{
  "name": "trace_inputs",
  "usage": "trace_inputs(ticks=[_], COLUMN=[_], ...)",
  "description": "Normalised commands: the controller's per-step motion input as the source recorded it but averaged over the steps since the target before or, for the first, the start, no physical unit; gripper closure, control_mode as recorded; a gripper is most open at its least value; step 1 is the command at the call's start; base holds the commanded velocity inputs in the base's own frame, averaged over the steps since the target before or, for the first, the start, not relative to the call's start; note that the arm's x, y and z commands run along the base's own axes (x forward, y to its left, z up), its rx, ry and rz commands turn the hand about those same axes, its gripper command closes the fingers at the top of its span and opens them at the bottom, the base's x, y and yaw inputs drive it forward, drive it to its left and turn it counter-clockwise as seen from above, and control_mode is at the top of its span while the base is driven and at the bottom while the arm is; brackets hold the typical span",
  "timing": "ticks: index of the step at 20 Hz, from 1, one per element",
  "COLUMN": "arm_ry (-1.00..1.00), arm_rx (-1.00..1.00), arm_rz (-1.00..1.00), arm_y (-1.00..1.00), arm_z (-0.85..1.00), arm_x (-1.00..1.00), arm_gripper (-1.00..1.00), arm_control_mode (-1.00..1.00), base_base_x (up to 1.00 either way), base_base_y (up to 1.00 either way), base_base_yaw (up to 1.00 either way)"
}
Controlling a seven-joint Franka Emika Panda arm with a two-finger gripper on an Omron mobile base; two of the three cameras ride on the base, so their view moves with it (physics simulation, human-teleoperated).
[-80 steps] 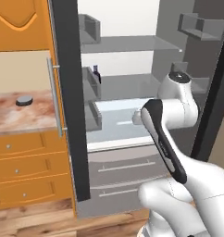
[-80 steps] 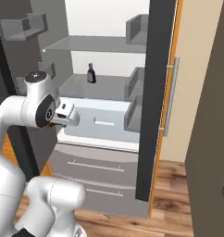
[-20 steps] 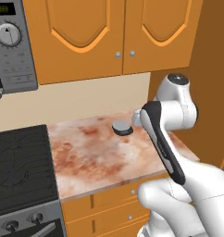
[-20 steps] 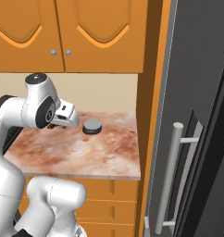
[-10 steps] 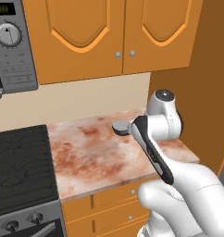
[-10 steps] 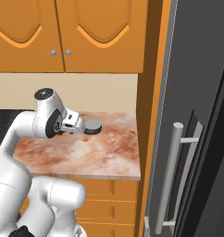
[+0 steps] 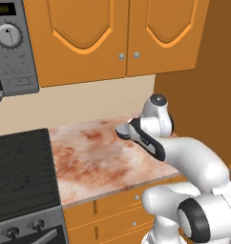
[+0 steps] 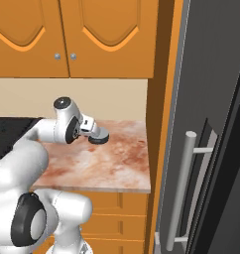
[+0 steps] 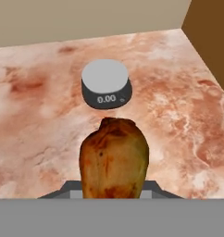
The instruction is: Take the chicken drumstick from the fridge and place it on the digital scale on the counter by the fridge. Wait a few seconds for a reading, then move it to the plate on the dining counter.
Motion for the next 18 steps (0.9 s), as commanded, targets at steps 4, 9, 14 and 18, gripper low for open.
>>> trace_inputs(ticks=[4, 9, 14, 18], arm_ry=[0.03, 0.0, -0.03, -0.01], arm_rx=[0.0, 0.0, 0.0, 0.0], arm_rz=[0.0, 0.0, 0.0, 0.0], arm_y=[-0.02, 0.0, 0.0, 0.0], arm_z=[-0.12, -0.48, -0.48, -0.2], arm_x=[0.74, 0.53, 0.25, 0.34], arm_gripper=[1.0, 1.0, 1.0, 1.0], arm_control_mode=[-1.0, -1.0, -1.0, -1.0], base_base_x=[0.0, 0.0, 0.0, 0.0], base_base_y=[0.0, 0.0, 0.0, 0.0], base_base_yaw=[0.0, 0.0, 0.0, 0.0])
